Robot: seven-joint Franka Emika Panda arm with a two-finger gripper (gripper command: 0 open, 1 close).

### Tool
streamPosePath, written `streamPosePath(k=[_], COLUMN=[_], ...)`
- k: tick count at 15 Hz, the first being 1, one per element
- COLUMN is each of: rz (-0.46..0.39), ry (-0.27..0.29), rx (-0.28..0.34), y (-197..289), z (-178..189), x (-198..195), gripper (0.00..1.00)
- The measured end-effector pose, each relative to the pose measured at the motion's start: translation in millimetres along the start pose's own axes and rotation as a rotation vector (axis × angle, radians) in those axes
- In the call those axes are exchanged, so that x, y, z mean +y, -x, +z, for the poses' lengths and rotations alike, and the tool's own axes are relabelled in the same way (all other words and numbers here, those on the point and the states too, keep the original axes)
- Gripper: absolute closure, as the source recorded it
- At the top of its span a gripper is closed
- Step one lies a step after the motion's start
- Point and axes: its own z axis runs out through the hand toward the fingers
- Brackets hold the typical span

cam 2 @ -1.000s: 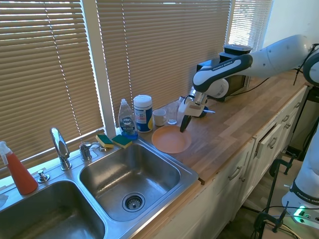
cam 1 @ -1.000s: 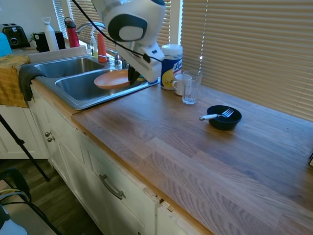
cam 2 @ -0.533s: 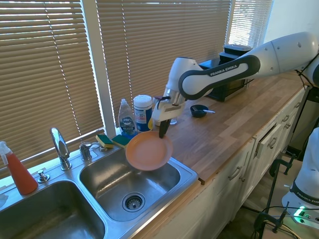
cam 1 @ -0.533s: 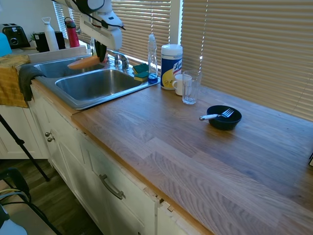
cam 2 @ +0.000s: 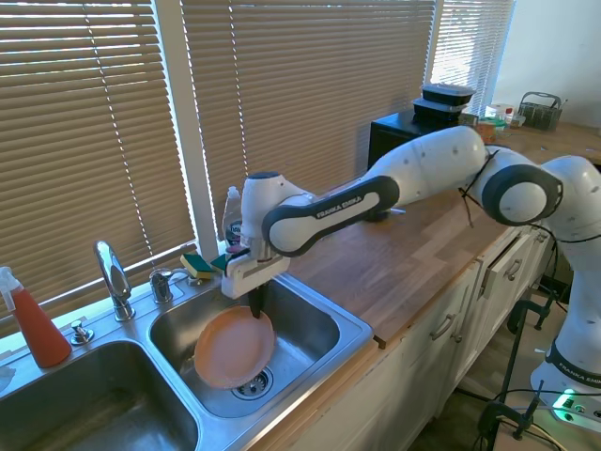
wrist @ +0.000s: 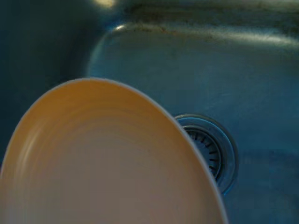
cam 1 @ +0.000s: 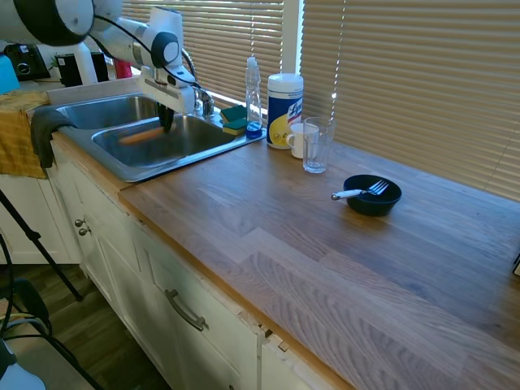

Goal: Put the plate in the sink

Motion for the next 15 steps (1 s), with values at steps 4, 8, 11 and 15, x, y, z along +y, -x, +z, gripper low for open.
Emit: streamPosePath(k=[4,8,11,15], rz=[0.038,0.048,0.052,0.058], ry=[0.058,0.074,0.056,0.041], rx=[-0.019,-0.008,0.000,0.006], y=[-22,-17,-18,-19], z=[43,51,34,29], x=[-15,-31,-37,-38], gripper=[0.00,0.00,0.00,0.00])
